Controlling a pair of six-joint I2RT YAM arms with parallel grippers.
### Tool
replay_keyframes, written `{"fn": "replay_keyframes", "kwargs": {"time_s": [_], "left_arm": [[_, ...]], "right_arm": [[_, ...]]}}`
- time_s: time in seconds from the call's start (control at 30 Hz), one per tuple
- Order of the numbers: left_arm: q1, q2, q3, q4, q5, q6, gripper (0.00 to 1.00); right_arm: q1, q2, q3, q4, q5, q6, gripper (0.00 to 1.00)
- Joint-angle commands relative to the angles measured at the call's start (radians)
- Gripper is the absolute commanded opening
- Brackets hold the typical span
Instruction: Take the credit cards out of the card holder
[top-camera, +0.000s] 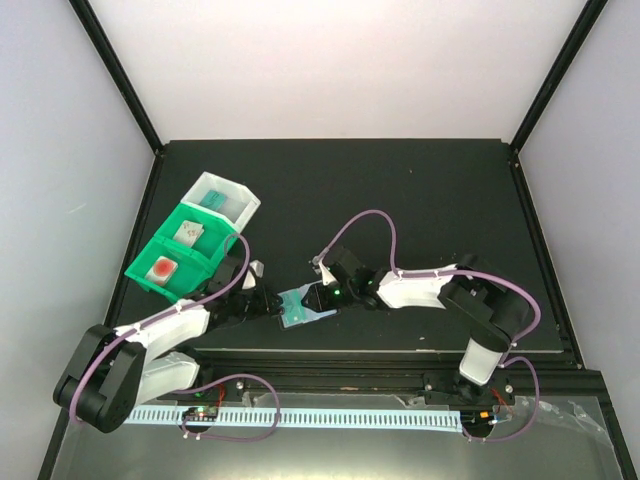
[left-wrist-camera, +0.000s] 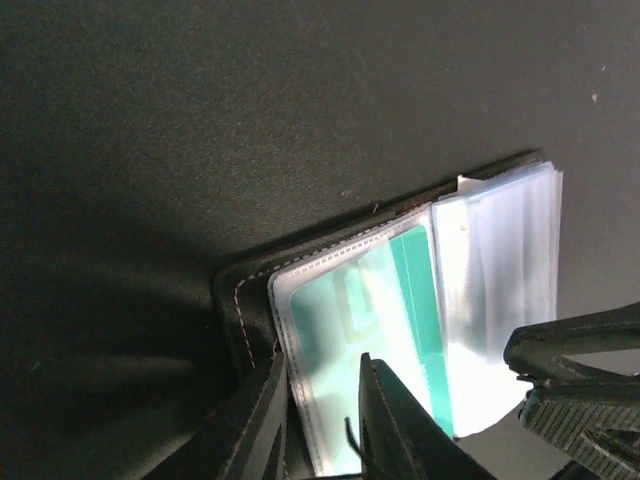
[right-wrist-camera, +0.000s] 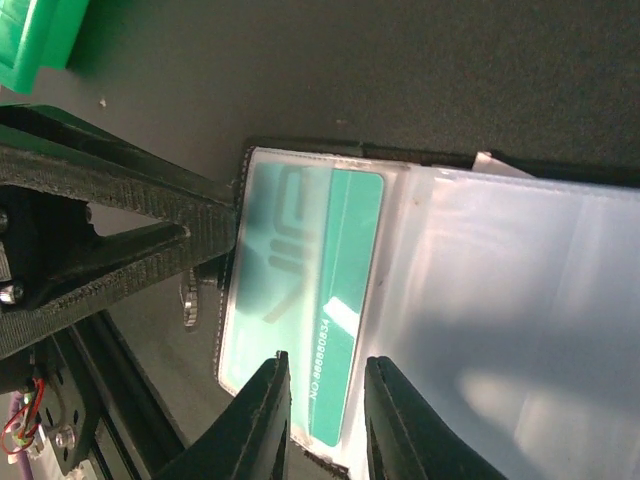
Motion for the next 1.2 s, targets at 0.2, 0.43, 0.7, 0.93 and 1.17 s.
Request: {"fn": "replay_keyframes", "kwargs": {"time_s": [0.2,0.43,0.7,0.93,1.17], "left_arm": [[0.007,0.014,-0.029,0.043,0.005,0.038,0.11],[0.007,0.05,-0.036,0.089,0.038,0.041,0.07],[0.007,0.076,-0.042,0.112,0.042,0.042,0.05],[0.007,0.082,-0.053,0.128,0.048,0.038,0.03],[0.007,0.094,-0.06,0.149,0.058,0.036,0.02]], "right_arm": [[0.006,0.04,0.022,0.024,-0.011,0.003,0.24],[0.006,0.055,0.029,0.025,-0.011,0.007,0.23],[0.006,0.083,0.039,0.018,-0.003,0.004,0.22],[0.005,0.11,0.044,0.001,0.021,-0.001,0.23],[0.006,0.128,0.052,0.01,0.009,0.004,0.23]]}}
